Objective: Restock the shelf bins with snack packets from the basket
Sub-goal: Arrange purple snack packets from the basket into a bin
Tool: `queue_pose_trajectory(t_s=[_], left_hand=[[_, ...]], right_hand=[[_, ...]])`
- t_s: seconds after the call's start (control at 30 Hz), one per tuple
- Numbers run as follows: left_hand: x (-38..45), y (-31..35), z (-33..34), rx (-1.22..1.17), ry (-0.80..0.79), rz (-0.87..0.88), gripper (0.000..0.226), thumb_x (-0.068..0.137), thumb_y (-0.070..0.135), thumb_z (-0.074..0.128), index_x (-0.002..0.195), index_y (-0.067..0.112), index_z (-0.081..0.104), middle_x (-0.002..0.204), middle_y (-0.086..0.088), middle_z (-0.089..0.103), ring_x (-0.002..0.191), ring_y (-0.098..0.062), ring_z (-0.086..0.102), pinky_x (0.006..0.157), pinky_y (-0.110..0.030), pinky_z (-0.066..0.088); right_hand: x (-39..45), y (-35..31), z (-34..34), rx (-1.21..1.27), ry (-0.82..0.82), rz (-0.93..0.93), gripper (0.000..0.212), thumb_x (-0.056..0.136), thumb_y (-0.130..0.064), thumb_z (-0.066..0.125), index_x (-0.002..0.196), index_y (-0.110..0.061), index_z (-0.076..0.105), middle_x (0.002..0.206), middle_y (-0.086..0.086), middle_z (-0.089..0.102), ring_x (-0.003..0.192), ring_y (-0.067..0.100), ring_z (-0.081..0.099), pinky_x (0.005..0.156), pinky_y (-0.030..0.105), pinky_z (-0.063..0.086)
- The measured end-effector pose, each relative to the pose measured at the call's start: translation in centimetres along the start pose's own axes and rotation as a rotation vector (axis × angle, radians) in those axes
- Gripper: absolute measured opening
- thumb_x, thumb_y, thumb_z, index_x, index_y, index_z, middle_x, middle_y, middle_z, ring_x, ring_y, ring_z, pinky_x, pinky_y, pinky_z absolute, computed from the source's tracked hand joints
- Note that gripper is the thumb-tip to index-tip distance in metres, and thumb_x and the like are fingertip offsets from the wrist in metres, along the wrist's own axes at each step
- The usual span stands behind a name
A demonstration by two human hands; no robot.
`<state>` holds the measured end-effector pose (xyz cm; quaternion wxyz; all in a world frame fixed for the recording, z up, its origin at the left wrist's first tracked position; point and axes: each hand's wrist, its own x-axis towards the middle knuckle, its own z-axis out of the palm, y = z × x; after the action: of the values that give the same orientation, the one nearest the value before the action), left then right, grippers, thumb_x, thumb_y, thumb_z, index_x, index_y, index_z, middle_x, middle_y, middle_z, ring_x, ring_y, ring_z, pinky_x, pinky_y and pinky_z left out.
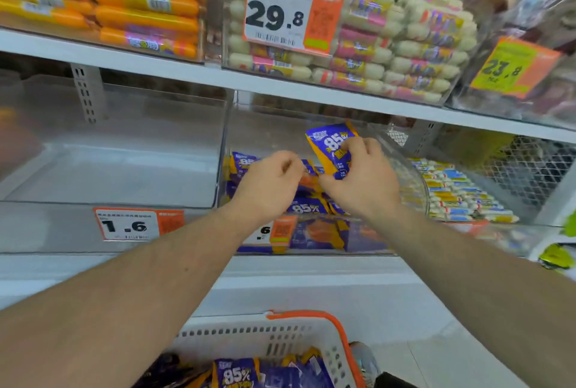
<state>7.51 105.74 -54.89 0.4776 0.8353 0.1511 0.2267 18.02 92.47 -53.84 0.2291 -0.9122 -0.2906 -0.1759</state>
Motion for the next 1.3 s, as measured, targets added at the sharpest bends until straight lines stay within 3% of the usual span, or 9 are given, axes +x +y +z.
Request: queue_pose_trajectory(t_s=[0.1,0.23,0.37,0.57,0.83,0.97,1.07,1.17,1.3], left_hand=[[1.2,-1.5,0.5,0.085,-0.052,-0.159,0.02,0.089,0.015,0.052,0.107,0.02,0.059,0.085,-0.005,0.065,0.072,-0.027,0.058,0.064,-0.031,0.045],[2.0,-1.9,-0.1,0.043,-0.08,-0.282,0.004,0.083,0.013,0.056,0.083,0.011,0.059,0.065,-0.004,0.05,0.062,-0.021,0.045,0.063,-0.03,0.037],[2.3,-1.9,-0.3,-0.03,-0.138,-0.341,0.003,0.086,0.018,0.057,0.087,0.02,0.057,0.079,-0.007,0.049,0.072,-0.018,0.042,0.068,-0.034,0.033],[2.4,-2.3,0.0,-0.013,-0.151,-0.314,0.01,0.077,0.028,0.059,0.084,0.021,0.059,0.076,-0.004,0.052,0.066,-0.017,0.044,0.067,-0.034,0.036],[1.5,-1.5,0.6,0.223,-0.154,-0.166,0.023,0.082,0.022,0.055,0.081,0.001,0.062,0.068,-0.013,0.057,0.065,-0.027,0.052,0.064,-0.034,0.046],[-0.2,-0.3,1.0,0.417,-0.06,-0.029,0.016,0.082,0.026,0.054,0.094,0.02,0.064,0.093,0.002,0.069,0.092,-0.025,0.062,0.081,-0.037,0.052],[-2.6,0.8,0.3,0.445,0.079,0.155,0.021,0.084,0.019,0.054,0.102,0.023,0.064,0.098,0.003,0.068,0.099,-0.024,0.06,0.083,-0.036,0.048],[-6.1,0.8,-1.3,0.462,0.094,0.256,0.012,0.083,0.019,0.054,0.092,0.024,0.06,0.096,0.002,0.066,0.095,-0.025,0.059,0.079,-0.036,0.047],[-11.1,-2.3,-4.0,0.604,-0.186,0.192,0.009,0.083,0.024,0.054,0.091,0.027,0.058,0.098,0.001,0.069,0.095,-0.027,0.063,0.076,-0.035,0.051]], right_hand=[[4.0,1.8,2.2,-0.22,-0.181,0.105,0.072,0.076,-0.061,0.061,0.135,-0.024,0.042,0.133,0.01,0.044,0.12,0.038,0.05,0.092,0.045,0.045],[8.3,2.7,5.1,-0.399,-0.37,0.161,0.074,0.081,-0.066,0.055,0.141,-0.024,0.042,0.143,0.018,0.04,0.125,0.044,0.047,0.101,0.05,0.044],[10.1,4.0,7.6,-0.54,-0.454,0.144,0.067,0.085,-0.063,0.052,0.139,-0.023,0.049,0.148,0.019,0.04,0.125,0.041,0.051,0.101,0.047,0.045],[10.3,5.0,9.7,-0.529,-0.567,0.145,0.037,0.093,-0.033,0.047,0.118,-0.012,0.063,0.13,0.013,0.06,0.113,0.033,0.058,0.089,0.037,0.048],[9.9,4.2,8.4,-0.578,-0.715,0.086,0.036,0.103,-0.016,0.036,0.131,-0.004,0.056,0.141,0.016,0.052,0.126,0.031,0.051,0.103,0.037,0.042],[7.6,1.9,5.0,-0.339,-0.512,0.092,0.03,0.1,-0.016,0.039,0.11,-0.003,0.064,0.123,0.021,0.06,0.109,0.036,0.059,0.085,0.036,0.047],[3.1,-1.1,2.0,-0.131,-0.135,-0.027,0.029,0.096,-0.025,0.043,0.074,-0.01,0.054,0.087,0.019,0.063,0.086,0.038,0.058,0.063,0.033,0.035],[-3.0,-3.9,0.7,0.07,0.226,-0.293,0.033,0.089,-0.028,0.046,0.059,-0.017,0.037,0.057,0.009,0.047,0.06,0.032,0.049,0.055,0.033,0.026],[-9.5,-5.4,2.4,0.371,0.16,-0.44,0.029,0.084,-0.029,0.044,0.056,-0.025,0.035,0.05,-0.006,0.025,0.049,0.019,0.033,0.047,0.032,0.029]])
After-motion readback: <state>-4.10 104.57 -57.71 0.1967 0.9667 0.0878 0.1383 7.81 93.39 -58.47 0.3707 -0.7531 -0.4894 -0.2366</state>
